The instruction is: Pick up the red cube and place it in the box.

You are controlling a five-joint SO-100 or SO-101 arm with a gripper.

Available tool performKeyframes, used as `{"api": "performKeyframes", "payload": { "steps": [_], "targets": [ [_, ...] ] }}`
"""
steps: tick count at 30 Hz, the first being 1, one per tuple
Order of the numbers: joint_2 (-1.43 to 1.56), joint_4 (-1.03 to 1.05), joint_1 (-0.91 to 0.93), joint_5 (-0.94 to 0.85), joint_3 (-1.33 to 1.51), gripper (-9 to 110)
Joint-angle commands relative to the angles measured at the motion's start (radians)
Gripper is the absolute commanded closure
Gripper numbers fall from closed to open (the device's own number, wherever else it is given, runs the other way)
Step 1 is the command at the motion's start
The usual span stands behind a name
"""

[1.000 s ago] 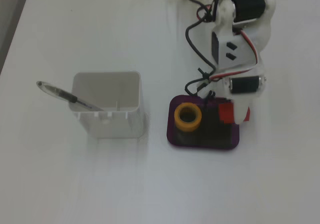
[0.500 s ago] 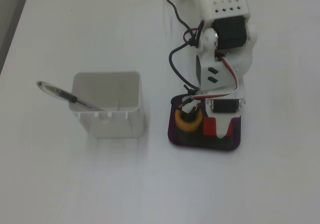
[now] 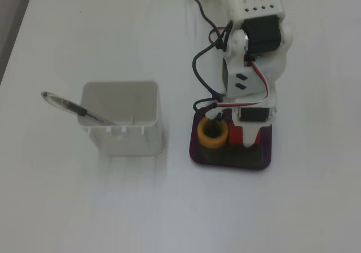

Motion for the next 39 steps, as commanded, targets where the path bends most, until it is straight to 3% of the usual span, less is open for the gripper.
{"api": "performKeyframes", "payload": {
  "steps": [1,5,17,22,30,39],
  "targets": [
    [0.035,0.037,-0.008,0.002,-0.063,83],
    [0.106,0.118,-0.006,0.006,-0.144,74],
    [0.468,0.508,-0.002,-0.109,-0.362,76],
    [0.719,0.508,0.003,-0.202,-0.08,81],
    [1.177,0.491,0.078,-0.209,0.492,81],
    [1.713,0.183,0.232,-0.233,1.236,81]
  ]
}}
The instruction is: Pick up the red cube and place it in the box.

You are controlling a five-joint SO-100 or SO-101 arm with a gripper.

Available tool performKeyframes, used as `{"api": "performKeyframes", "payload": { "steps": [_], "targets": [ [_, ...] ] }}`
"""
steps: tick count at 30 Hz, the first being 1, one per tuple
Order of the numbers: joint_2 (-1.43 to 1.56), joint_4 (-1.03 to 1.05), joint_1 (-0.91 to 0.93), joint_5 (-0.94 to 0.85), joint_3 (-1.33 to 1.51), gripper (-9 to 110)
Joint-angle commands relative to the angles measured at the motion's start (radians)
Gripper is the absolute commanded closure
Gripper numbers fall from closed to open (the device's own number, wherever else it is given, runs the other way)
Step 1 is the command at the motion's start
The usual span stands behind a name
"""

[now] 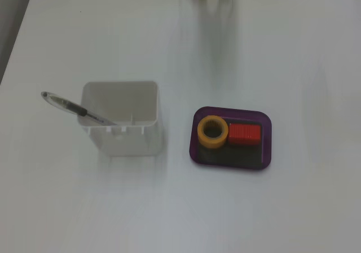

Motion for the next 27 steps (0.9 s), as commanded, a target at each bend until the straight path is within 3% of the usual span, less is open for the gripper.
{"api": "performKeyframes", "payload": {
  "steps": [1,8,13,19,27],
  "targets": [
    [0.227,-0.153,0.032,0.011,0.295,81],
    [0.591,-0.38,0.041,0.032,0.813,81],
    [0.818,-0.419,0.032,0.038,1.054,81],
    [1.035,-0.388,0.029,0.04,1.186,82],
    [1.015,-0.388,0.029,0.106,1.2,82]
  ]
}}
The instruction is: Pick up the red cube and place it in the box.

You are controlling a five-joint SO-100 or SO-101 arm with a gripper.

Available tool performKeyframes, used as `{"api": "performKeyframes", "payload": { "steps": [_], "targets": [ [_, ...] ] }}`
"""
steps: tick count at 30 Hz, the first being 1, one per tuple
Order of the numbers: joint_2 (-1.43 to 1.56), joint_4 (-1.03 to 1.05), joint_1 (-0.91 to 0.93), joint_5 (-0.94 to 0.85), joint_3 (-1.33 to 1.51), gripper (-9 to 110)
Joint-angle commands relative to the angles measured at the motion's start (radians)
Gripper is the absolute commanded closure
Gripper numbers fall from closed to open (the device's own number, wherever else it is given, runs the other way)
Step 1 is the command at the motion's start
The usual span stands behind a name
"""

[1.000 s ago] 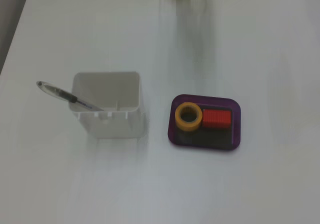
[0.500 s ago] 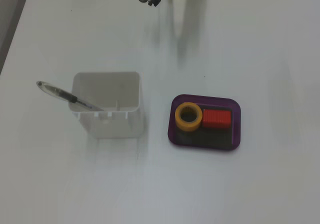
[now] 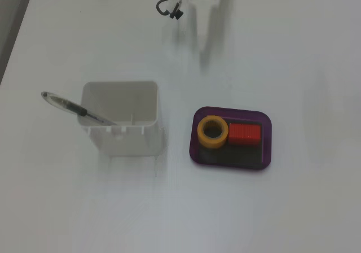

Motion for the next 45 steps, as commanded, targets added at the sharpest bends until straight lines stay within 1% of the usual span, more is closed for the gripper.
{"api": "performKeyframes", "payload": {
  "steps": [1,3,7,10,13,45],
  "targets": [
    [0.077,0.005,-0.005,0.049,0.008,82],
    [0.077,0.006,-0.005,0.061,0.008,86],
    [0.075,0.006,-0.005,0.06,0.008,103],
    [0.072,0.006,-0.005,0.06,0.008,99],
    [0.072,0.003,0.002,0.06,0.008,99],
    [0.074,-0.006,-0.003,0.051,0.008,99]
  ]
}}
